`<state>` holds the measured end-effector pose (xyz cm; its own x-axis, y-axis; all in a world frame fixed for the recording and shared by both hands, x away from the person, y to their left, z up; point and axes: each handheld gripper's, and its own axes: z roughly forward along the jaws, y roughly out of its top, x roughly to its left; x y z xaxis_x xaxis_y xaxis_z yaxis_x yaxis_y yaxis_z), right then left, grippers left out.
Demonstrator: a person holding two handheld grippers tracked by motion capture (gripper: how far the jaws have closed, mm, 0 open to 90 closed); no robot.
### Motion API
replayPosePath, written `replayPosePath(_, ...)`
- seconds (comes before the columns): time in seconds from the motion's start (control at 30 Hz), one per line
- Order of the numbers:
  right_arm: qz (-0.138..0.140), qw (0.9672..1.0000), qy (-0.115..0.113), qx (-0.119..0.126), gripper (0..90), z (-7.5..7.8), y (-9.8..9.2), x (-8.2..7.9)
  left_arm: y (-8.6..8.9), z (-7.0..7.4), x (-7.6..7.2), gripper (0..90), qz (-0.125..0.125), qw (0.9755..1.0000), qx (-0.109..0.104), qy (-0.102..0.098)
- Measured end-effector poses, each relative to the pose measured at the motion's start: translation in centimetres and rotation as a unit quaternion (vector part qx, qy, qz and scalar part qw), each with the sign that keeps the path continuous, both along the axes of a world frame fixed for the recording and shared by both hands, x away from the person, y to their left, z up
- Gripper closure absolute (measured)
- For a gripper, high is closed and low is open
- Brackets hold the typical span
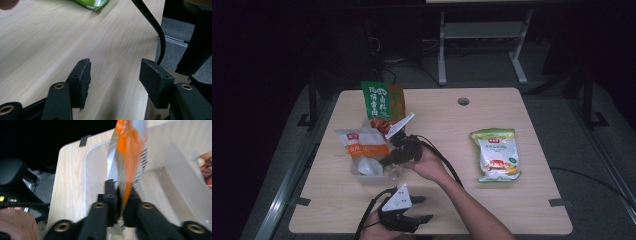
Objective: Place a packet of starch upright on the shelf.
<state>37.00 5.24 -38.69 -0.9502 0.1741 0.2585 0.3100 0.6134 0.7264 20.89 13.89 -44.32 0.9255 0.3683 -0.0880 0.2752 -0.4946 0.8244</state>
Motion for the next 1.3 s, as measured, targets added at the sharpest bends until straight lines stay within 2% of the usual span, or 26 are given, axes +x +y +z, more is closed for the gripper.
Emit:
replayPosePath(0.07, 0.004, 0.9999, -0.003, -0.016, 89.5, -0.4, 0.4, -0.1, 0.0, 0.1, 0.0, 42.1, -0.004, 1.0, 0.004, -0.008)
replayPosePath(0.17, 0.008, 0.9996, -0.005, -0.025, 89.6, -1.0, 0.7, -0.2, 0.0, 0.1, 0.0, 42.1, -0.005, 0.9999, 0.005, -0.009)
replayPosePath(0.2, -0.002, 0.9998, 0.015, -0.014, 89.7, -1.4, 0.3, -0.1, 0.0, 0.1, 0.0, 42.1, -0.004, 0.9999, 0.004, -0.009)
replayPosePath(0.3, -0.002, 0.9996, 0.023, -0.015, 89.9, -1.8, 0.0, 0.0, 0.0, 0.1, 0.0, 42.1, -0.002, 1.0, 0.003, -0.004)
replayPosePath(0.43, 0.003, 0.9996, 0.008, -0.028, 89.9, -2.5, 0.0, -0.2, -0.1, 0.0, -0.1, 42.1, -0.003, 1.0, 0.002, -0.003)
replayPosePath(0.6, -0.006, 0.9993, 0.019, -0.032, 89.3, -2.7, -0.3, -0.1, -0.2, 0.0, -0.1, 42.1, -0.005, 1.0, 0.004, -0.004)
replayPosePath(0.73, -0.006, 0.9992, 0.011, -0.037, 90.0, -2.8, -0.3, -0.1, -0.1, 0.1, -0.1, 42.1, -0.005, 1.0, 0.004, -0.003)
replayPosePath(0.83, -0.01, 0.9989, 0.013, -0.043, 90.0, -3.1, -0.4, -0.1, -0.2, 0.0, -0.1, 42.1, -0.005, 1.0, 0.002, -0.003)
replayPosePath(0.97, -0.013, 0.9992, 0.028, -0.026, 85.8, -3.1, -0.6, -0.2, -0.1, 0.2, -0.1, 42.0, -0.006, 1.0, 0.005, -0.006)
replayPosePath(1.0, -0.008, 0.9993, 0.035, -0.001, 79.3, -2.9, -0.9, -0.1, -0.1, 0.2, -0.1, 41.8, -0.006, 0.9999, 0.005, -0.009)
replayPosePath(1.03, -0.008, 0.9993, 0.035, -0.001, 79.3, -2.9, -0.9, -0.1, -0.1, 0.2, -0.1, 41.5, -0.006, 0.9999, 0.005, -0.009)
replayPosePath(1.07, -0.017, 0.9994, 0.028, 0.008, 74.3, -2.5, -1.3, -0.1, -0.1, 0.1, 0.0, 41.1, -0.003, 1.0, 0.004, -0.005)
replayPosePath(1.13, -0.017, 0.9993, 0.031, 0.009, 71.5, -2.2, -1.6, -0.1, -0.1, 0.1, 0.0, 40.8, -0.002, 1.0, 0.004, -0.005)
replayPosePath(1.3, -0.033, 0.999, 0.021, 0.022, 62.3, -1.2, -3.2, -0.2, -0.1, 0.2, 0.2, 39.1, 0.002, 1.0, 0.003, -0.003)
